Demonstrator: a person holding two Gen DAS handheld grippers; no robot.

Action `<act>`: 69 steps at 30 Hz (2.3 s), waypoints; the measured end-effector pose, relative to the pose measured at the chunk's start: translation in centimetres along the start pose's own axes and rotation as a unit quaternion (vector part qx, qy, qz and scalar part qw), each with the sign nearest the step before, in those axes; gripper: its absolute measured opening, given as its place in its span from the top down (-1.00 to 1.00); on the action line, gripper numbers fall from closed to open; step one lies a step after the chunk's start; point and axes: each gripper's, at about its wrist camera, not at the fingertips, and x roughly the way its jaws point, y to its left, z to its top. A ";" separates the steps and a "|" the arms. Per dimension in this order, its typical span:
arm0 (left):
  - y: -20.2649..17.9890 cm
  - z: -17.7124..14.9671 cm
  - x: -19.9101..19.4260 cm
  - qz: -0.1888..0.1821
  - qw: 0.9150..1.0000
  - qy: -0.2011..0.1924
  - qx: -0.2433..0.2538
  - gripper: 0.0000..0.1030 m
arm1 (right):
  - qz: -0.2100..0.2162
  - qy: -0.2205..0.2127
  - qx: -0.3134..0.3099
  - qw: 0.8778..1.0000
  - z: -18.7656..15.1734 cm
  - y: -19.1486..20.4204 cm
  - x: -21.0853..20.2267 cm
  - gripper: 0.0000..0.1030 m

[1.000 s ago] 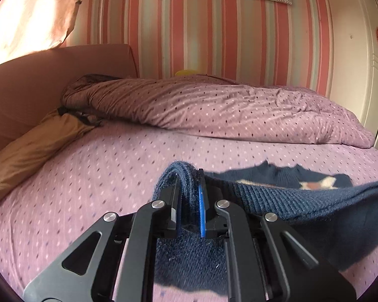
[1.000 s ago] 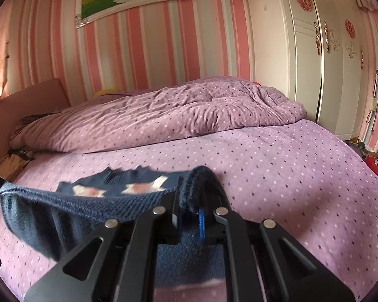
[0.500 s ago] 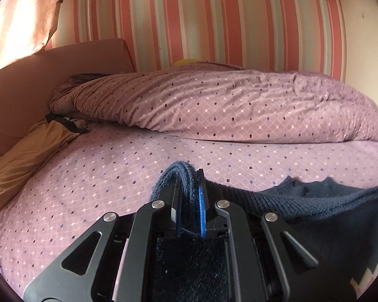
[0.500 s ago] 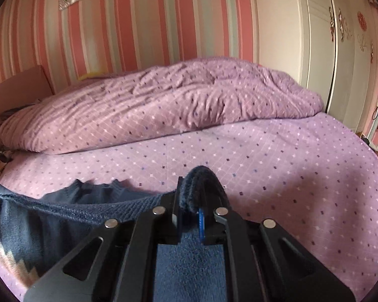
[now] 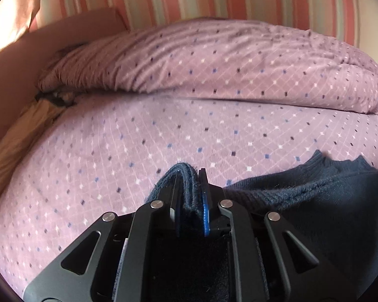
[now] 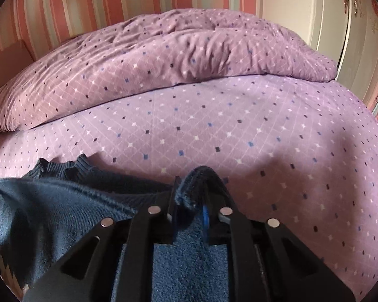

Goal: Fold small clothes

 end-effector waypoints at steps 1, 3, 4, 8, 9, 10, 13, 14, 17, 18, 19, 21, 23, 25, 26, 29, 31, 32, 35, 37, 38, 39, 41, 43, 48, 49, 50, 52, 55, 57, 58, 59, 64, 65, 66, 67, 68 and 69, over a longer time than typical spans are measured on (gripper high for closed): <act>0.1 0.1 0.4 0.000 1.000 0.012 -0.006 0.72 | -0.001 0.003 0.000 1.000 0.1 0.1 0.2 0.71; -0.1 0.5 0.4 0.001 1.000 0.018 -0.005 0.68 | 0.003 0.014 0.012 1.000 0.4 -0.1 0.4 0.67; 0.0 0.5 0.4 0.000 1.000 0.016 -0.004 0.58 | 0.007 0.019 0.019 1.000 0.6 -0.2 0.3 0.55; 0.2 1.8 -1.9 0.035 0.999 -0.040 0.005 -0.27 | 0.032 0.008 0.016 0.999 2.1 0.4 -1.2 -0.96; 0.3 2.1 -2.1 0.033 0.999 -0.041 0.006 -0.27 | 0.015 -0.021 0.008 1.000 2.5 0.7 -2.5 -0.96; 0.4 2.3 -2.3 0.028 0.999 -0.040 0.007 -0.27 | 0.010 -0.033 0.002 0.999 2.8 1.0 -3.1 -0.96; 0.6 2.4 -2.9 0.027 0.999 -0.045 0.009 -0.27 | 0.038 -0.038 0.012 0.998 3.6 1.2 -4.7 -0.96; 0.6 2.3 -2.9 0.025 0.999 -0.043 0.007 -0.29 | 0.046 -0.039 0.012 0.998 3.6 1.4 -5.0 -0.96; 0.1 1.6 -2.9 0.010 0.999 -0.031 0.009 -0.40 | 0.051 -0.023 -0.011 0.998 2.9 2.6 -4.6 -0.96; -0.1 1.4 -2.8 0.007 1.000 -0.028 0.010 -0.46 | 0.055 -0.016 -0.016 0.998 2.5 3.1 -4.2 -0.96; -0.5 1.0 -2.4 0.000 1.000 -0.023 0.013 -0.48 | 0.056 -0.009 -0.020 0.998 2.2 3.4 -3.7 -0.96; -1.1 0.9 -2.0 0.002 1.000 -0.010 0.025 -0.49 | 0.049 0.008 -0.031 0.998 1.6 4.3 -2.4 -0.96; -1.5 0.7 -0.6 0.017 0.999 0.010 0.036 -0.48 | 0.035 0.022 -0.033 0.999 1.1 4.6 -1.0 -0.96; -1.2 0.6 0.8 0.015 0.999 0.033 0.025 -0.48 | 0.029 0.045 -0.029 0.998 0.8 4.8 0.6 -0.96; -1.2 0.6 1.3 0.016 0.999 0.042 0.023 -0.48 | 0.025 0.059 -0.031 0.997 0.7 4.9 1.6 -0.96; -1.3 0.1 3.2 0.013 0.997 0.066 0.030 -0.47 | 0.006 0.079 -0.049 0.996 0.5 5.7 3.5 -0.96; -1.6 -0.4 4.4 0.007 0.996 0.084 0.036 -0.47 | 0.001 0.083 -0.047 0.995 0.4 5.7 4.2 -0.96; -1.7 -0.5 4.8 0.005 0.995 0.089 0.038 -0.47 | 0.001 0.088 -0.040 0.995 0.3 5.5 4.6 -0.97; -1.9 -0.5 5.6 0.001 0.995 0.097 0.039 -0.51 | -0.014 0.109 -0.055 0.992 -0.2 6.0 5.9 -0.97; -1.7 -0.4 5.6 -0.006 0.995 0.096 0.033 -0.50 | -0.025 0.109 -0.064 0.992 -0.2 6.4 5.9 -0.97; -1.4 -0.3 5.3 -0.014 0.995 0.093 0.026 -0.50 | -0.025 0.104 -0.064 0.992 0.0 6.5 5.6 -0.97; -1.1 -0.1 5.1 -0.019 0.996 0.089 0.019 -0.48 | -0.021 0.096 -0.060 0.993 0.1 6.4 5.0 -0.96; -0.4 0.2 3.4 -0.040 0.997 0.069 -0.002 -0.48 | -0.007 0.075 -0.043 0.996 0.3 6.0 3.1 -0.96; 0.1 0.5 1.0 -0.053 0.997 0.054 -0.008 -0.49 | 0.010 0.046 -0.034 0.998 0.3 5.7 0.5 -0.96; -0.4 -1.2 -6.8 -0.078 0.997 -0.008 0.023 -0.67 | 0.040 -0.005 -0.062 0.997 -2.2 6.5 -7.0 -0.96; -0.5 -1.9 -7.6 -0.080 0.996 -0.012 0.024 -0.67 | 0.044 -0.006 -0.067 0.997 -3.1 6.7 -7.9 -0.96; -0.6 -2.9 -8.5 -0.081 0.996 -0.016 0.023 -0.67 | 0.052 0.001 -0.080 0.995 -4.5 7.4 -8.6 -0.96; -1.2 -5.1 -9.8 -0.088 0.996 -0.015 0.030 -0.67 | 0.049 -0.003 -0.103 0.993 -7.3 8.5 -9.7 -0.96; -1.6 -8.6 -10.1 -0.075 0.996 -0.002 0.047 -0.67 | 0.039 -0.005 -0.129 0.991 -10.5 9.6 -9.9 -0.96; -1.0 -10.4 -8.9 -0.061 0.997 0.025 0.042 -0.65 | 0.014 0.010 -0.143 0.990 -12.5 9.6 -8.7 -0.96; -0.5 -11.5 -8.3 -0.059 0.997 0.040 0.034 -0.64 | 0.009 0.020 -0.139 0.990 -13.2 9.2 -7.9 -0.97; -0.3 -12.4 -7.9 -0.056 0.997 0.039 0.040 -0.65 | 0.021 0.029 -0.119 0.992 -13.9 8.4 -7.1 -0.97; 0.2 -13.0 -7.2 -0.062 0.996 0.021 0.060 -0.74 | 0.036 0.025 -0.107 0.993 -14.1 7.8 -6.0 -0.97; 0.5 -12.9 -7.5 -0.064 0.996 0.021 0.054 -0.69 | 0.038 0.033 -0.101 0.994 -13.8 7.8 -6.2 -0.96; 0.7 -12.7 -8.1 -0.067 0.997 0.018 0.047 -0.60 | 0.039 0.037 -0.094 0.994 -13.4 7.7 -6.7 -0.96; 1.3 -12.7 -8.9 -0.074 0.996 0.012 0.038 -0.60 | 0.042 0.032 -0.088 0.995 -13.3 7.5 -7.7 -0.96; 1.8 -12.7 -9.6 -0.080 0.996 0.004 0.028 -0.60 | 0.049 0.021 -0.083 0.995 -13.5 7.4 -8.7 -0.96; 2.3 -12.9 -10.3 -0.083 0.996 -0.003 0.020 -0.61 | 0.056 0.005 -0.082 0.995 -13.8 7.1 -9.9 -0.96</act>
